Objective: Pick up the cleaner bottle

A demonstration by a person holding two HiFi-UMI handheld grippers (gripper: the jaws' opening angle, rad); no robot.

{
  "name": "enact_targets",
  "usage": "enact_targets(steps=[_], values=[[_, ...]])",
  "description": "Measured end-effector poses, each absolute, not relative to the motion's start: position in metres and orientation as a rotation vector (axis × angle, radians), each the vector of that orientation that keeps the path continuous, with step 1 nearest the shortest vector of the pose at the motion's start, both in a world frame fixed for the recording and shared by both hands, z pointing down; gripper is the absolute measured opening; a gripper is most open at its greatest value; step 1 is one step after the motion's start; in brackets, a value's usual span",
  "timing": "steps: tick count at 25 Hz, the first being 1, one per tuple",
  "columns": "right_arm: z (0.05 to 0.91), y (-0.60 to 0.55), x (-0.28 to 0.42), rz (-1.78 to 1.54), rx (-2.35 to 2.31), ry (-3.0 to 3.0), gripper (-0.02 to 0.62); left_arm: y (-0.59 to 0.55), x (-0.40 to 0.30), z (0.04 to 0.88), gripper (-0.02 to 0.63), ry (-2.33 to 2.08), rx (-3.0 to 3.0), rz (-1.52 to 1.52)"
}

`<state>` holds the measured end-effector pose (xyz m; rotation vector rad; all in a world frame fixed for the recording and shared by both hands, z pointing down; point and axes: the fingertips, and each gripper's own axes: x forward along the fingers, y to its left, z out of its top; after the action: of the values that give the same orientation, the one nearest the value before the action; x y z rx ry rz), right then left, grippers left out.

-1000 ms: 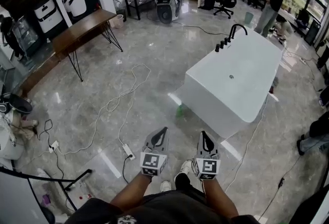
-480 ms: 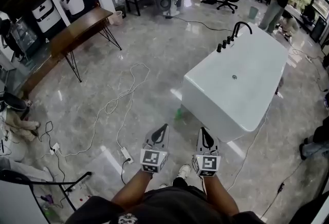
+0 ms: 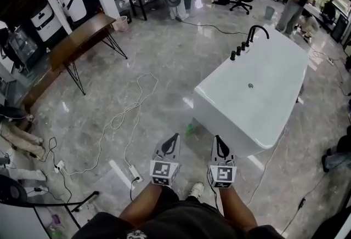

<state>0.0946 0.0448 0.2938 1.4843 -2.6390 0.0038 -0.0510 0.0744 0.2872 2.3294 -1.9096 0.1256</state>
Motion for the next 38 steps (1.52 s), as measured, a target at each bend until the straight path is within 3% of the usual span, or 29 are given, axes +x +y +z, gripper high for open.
enact_targets(steps=[18,27,31,38], values=[[0.323,-0.101,0.029,0.071,1.835,-2.369,0.017,-0.109,-0.144,0.345,0.006,-1.53,2.538,0.219],[0.353,-0.136,0.038,0.115,1.927,-2.281,0.017,-0.165,-0.128,0.383,0.006,-1.405,2.595,0.262],[0.401,-0.152,0.05,0.133,1.914,-2.26,0.017,-0.19,-0.108,0.429,0.006,-1.409,2.623,0.261],[0.553,-0.168,0.07,0.271,1.93,-2.165,0.017,-0.216,-0.081,0.579,0.006,-1.358,2.637,0.355]])
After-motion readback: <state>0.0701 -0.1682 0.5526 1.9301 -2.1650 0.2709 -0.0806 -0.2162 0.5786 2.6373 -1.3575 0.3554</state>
